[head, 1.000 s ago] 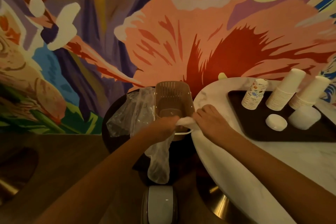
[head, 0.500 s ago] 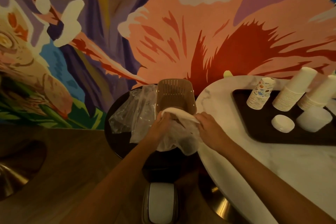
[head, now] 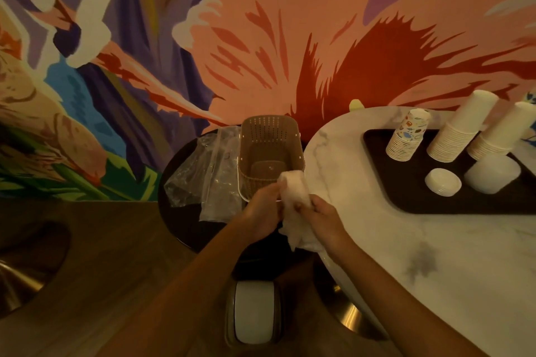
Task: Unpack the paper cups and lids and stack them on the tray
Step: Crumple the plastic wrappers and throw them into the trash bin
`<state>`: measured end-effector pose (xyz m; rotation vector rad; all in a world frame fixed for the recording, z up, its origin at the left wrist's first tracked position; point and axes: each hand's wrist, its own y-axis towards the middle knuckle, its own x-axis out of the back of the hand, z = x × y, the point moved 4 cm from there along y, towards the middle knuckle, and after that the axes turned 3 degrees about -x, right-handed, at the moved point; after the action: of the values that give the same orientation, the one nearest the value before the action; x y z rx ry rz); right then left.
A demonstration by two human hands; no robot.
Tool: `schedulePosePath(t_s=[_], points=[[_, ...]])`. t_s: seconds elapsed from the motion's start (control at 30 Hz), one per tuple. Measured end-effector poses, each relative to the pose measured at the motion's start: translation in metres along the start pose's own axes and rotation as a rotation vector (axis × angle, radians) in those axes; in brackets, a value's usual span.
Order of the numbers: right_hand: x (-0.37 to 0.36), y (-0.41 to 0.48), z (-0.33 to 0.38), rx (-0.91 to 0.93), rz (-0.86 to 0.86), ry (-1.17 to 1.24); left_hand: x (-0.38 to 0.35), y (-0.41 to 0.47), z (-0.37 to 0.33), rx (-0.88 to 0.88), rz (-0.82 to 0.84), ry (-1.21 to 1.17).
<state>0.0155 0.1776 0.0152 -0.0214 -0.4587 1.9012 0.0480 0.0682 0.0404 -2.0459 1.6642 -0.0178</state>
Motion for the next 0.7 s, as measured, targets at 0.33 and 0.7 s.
schedulePosePath(t_s=[0.33,0.7], points=[[0.021,-0.004,-0.001,-0.096,0.102,0.373,0.007,-0.005,0.021,0.101,0.081,0.280],[0.036,-0.006,0.012,0.338,-0.107,-0.005,0.016,-0.011,0.020,0.459,0.068,-0.326]])
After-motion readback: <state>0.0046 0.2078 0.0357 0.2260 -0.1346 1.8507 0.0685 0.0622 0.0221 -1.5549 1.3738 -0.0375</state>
